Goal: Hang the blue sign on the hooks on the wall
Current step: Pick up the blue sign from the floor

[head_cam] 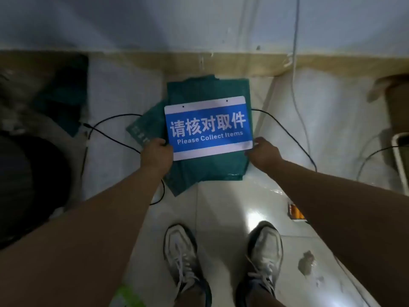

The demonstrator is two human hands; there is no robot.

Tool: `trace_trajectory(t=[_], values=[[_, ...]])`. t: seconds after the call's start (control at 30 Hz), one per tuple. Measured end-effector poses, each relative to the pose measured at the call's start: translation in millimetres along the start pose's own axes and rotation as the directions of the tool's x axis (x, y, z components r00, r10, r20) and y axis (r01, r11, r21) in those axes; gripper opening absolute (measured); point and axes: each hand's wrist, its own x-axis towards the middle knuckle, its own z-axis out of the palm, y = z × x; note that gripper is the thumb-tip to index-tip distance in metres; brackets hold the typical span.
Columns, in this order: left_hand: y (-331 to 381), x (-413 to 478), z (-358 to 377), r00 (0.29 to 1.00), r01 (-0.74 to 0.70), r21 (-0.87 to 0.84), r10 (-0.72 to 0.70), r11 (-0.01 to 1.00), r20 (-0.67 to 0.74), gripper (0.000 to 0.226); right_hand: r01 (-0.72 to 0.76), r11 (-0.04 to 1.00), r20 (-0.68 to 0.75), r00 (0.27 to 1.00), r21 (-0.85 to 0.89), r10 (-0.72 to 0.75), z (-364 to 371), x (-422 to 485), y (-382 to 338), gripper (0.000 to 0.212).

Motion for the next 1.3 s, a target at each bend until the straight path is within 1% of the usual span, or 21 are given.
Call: trace_trajectory(t=[0.1, 0.13, 0.2, 0.27, 0.33, 0.37, 0.43, 0.5, 0.57, 0.67, 0.73, 0.83, 0.93, 1.0, 1.07, 1.1, 1.23, 1.3], values=[[-18.4, 46.5, 24.7, 0.997, 0.065, -0.132, -0.061, 0.989, 0.037, 0.059, 0.025, 0.996, -0.051, 0.998, 0.088, -0.02, 28.5, 44.7, 5.0, 0.045], [-21.6, 58.8, 32.4, 0.995, 0.081, -0.162, -0.072, 0.983, 0.063, 0.064, 0.017, 0.994, -0.06, 0.998, 0.11, -0.011, 35.1, 57.0, 4.4, 0.042], [-29.6, 79.8, 46.9, 0.994, 0.092, -0.189, -0.078, 0.978, 0.08, 0.069, 0.016, 0.987, -0.133, 0.991, 0.162, 0.006, 46.2, 76.5, 1.4, 0.04], [-33.8, 87.2, 55.8, 0.997, 0.074, -0.25, -0.063, 0.965, 0.05, 0.061, 0.021, 0.976, -0.212, 0.977, 0.215, 0.026, 52.7, 85.9, -1.3, 0.042], [-34.8, 84.1, 59.9, 0.999, 0.036, -0.302, -0.043, 0.953, -0.017, 0.052, 0.0, 0.962, -0.239, 0.969, 0.274, 0.068, 57.3, 86.1, -2.4, 0.045], [-33.1, 77.4, 58.3, 0.998, 0.009, -0.334, -0.027, 0.943, -0.049, 0.048, -0.009, 0.954, -0.238, 0.968, 0.298, 0.084, 57.8, 83.0, -3.1, 0.047], [-31.5, 61.5, 50.7, 0.997, -0.04, -0.39, 0.013, 0.92, -0.071, 0.04, -0.058, 0.939, -0.21, 0.968, 0.338, 0.135, 53.1, 70.8, -6.3, 0.053], [-26.4, 42.7, 33.0, 0.997, -0.074, -0.427, 0.057, 0.901, -0.053, 0.035, -0.098, 0.91, -0.189, 0.964, 0.402, 0.187, 39.4, 50.4, -10.9, 0.059], [-13.1, 19.1, 7.2, 0.995, -0.104, -0.443, 0.097, 0.891, -0.037, 0.035, -0.109, 0.897, -0.193, 0.959, 0.429, 0.209, 18.2, 22.0, -19.9, 0.063], [21.7, -31.9, -48.2, 0.988, -0.153, -0.452, 0.141, 0.879, -0.06, 0.034, -0.053, 0.907, -0.248, 0.954, 0.417, 0.17, -26.7, -37.1, -49.2, 0.065], [57.3, -73.0, -95.6, 0.981, -0.195, -0.479, 0.181, 0.856, -0.076, 0.031, 0.01, 0.895, -0.305, 0.942, 0.445, 0.141, -67.8, -84.6, -80.7, 0.061], [126.8, -136.3, -172.7, 0.97, -0.24, -0.5, 0.217, 0.832, -0.105, 0.026, 0.154, 0.859, -0.407, 0.911, 0.488, 0.068, -142.0, -160.1, -142.4, 0.047], [210.7, -207.0, -257.5, 0.939, -0.345, -0.55, 0.282, 0.761, -0.199, 0.031, 0.336, 0.8, -0.515, 0.856, 0.496, -0.041, -230.4, -236.7, -216.2, 0.04], [262.7, -254.8, -311.7, 0.891, -0.454, -0.546, 0.357, 0.704, -0.28, 0.042, 0.433, 0.748, -0.572, 0.815, 0.503, -0.087, -291.7, -290.4, -263.4, 0.037], [313.5, -300.8, -365.5, 0.828, -0.561, -0.526, 0.435, 0.64, -0.355, 0.056, 0.516, 0.693, -0.622, 0.773, 0.503, -0.124, -352.1, -346.9, -307.1, 0.033], [339.4, -324.4, -392.9, 0.795, -0.606, -0.515, 0.461, 0.606, -0.394, 0.059, 0.556, 0.668, -0.651, 0.747, 0.495, -0.139, -381.1, -375.8, -328.7, 0.03], [434.6, -434.7, -493.1, 0.669, -0.743, -0.468, 0.534, 0.479, -0.517, 0.059, 0.688, 0.558, -0.736, 0.65, 0.464, -0.189, -491.2, -493.8, -406.2, 0.028], [471.6, -479.0, -535.3, 0.599, -0.8, -0.444, 0.565, 0.403, -0.568, 0.058, 0.757, 0.5, -0.785, 0.581, 0.422, -0.216, -536.7, -545.8, -436.9, 0.028]])
